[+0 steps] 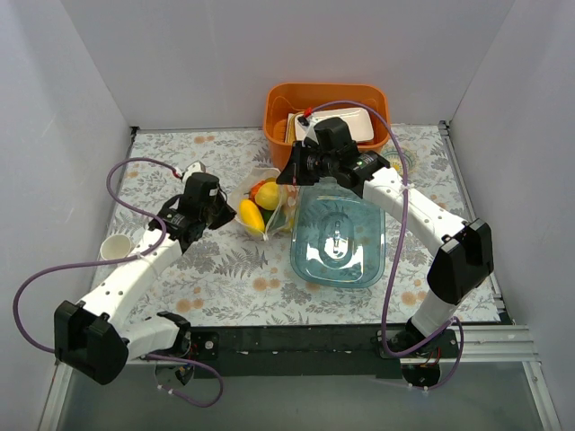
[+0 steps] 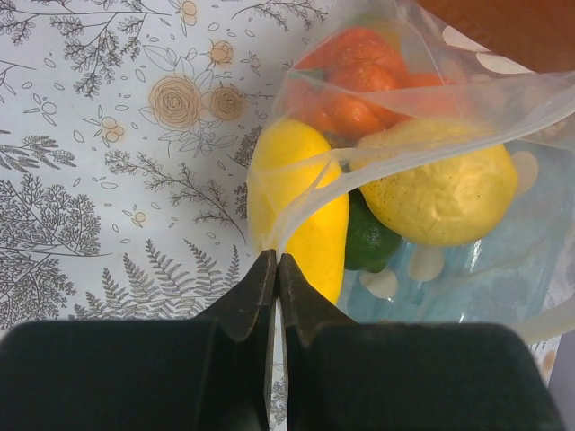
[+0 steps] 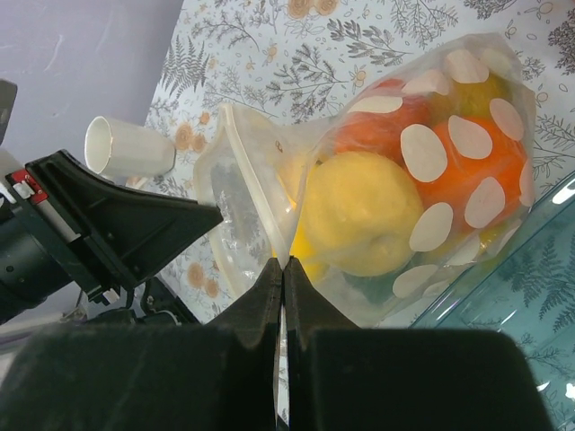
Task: Place the food in the zip-top bag and seal the zipper
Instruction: Adjust the zipper food storage bag at the center of the board.
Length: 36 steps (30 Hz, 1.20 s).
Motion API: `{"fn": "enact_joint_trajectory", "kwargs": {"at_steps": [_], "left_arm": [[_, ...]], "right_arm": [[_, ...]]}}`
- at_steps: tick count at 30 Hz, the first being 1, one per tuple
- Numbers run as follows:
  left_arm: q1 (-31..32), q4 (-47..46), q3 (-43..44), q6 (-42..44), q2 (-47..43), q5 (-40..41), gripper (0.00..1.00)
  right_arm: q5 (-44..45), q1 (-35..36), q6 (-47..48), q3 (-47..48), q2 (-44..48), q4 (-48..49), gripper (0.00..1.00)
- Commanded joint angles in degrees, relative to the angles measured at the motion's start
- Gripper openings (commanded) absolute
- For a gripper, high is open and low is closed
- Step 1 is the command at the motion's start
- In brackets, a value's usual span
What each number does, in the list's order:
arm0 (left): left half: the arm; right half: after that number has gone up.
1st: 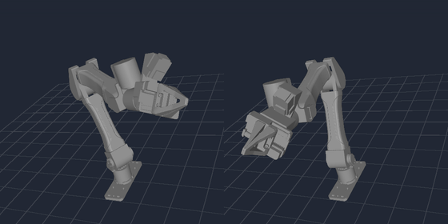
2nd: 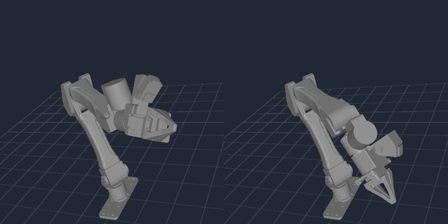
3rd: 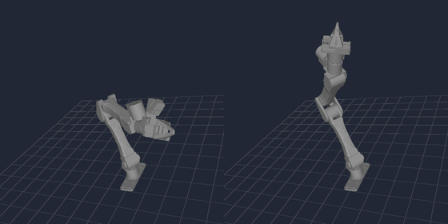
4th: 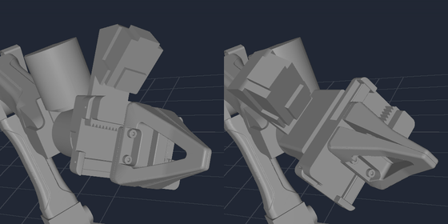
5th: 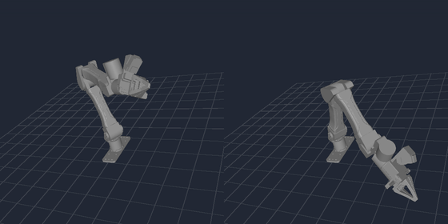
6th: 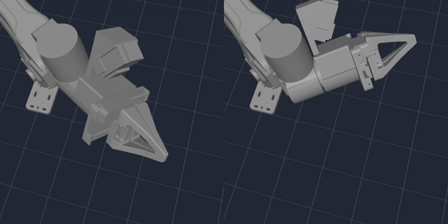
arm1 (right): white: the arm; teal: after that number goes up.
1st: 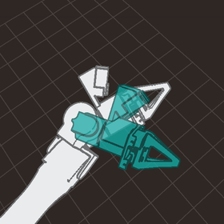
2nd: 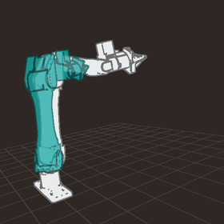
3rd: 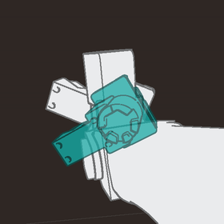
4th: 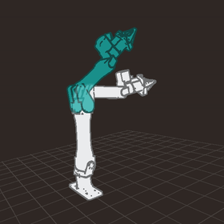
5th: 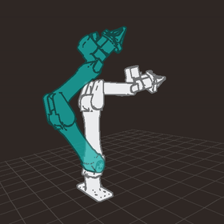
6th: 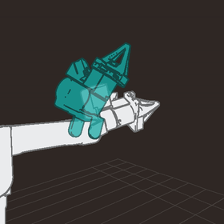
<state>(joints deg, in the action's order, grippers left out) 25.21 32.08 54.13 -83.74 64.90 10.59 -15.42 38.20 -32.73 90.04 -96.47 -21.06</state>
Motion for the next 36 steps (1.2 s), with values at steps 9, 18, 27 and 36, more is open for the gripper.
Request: {"fn": "enact_joint_trajectory", "kwargs": {"at_steps": [9,18,27,36], "left_arm": [[-0.3,4.1,10.1,1.0,0.3,-2.3,0.0],[-0.5,19.9,30.9,3.9,5.6,-3.4,0.0],[-0.5,13.6,20.2,3.1,4.9,-9.0,0.0],[-0.5,7.4,15.5,3.6,6.7,-16.1,0.0]], "right_arm": [[-4.6,-0.3,1.0,1.2,-0.5,-0.6,0.06],[-13.2,-0.3,-1.8,1.3,-0.4,2.7,0.07],[-13.1,-0.3,-2.9,-2.9,-2.6,4.9,0.13],[-5.1,-0.4,-2.4,-9.5,1.6,4.7,0.63]]}}
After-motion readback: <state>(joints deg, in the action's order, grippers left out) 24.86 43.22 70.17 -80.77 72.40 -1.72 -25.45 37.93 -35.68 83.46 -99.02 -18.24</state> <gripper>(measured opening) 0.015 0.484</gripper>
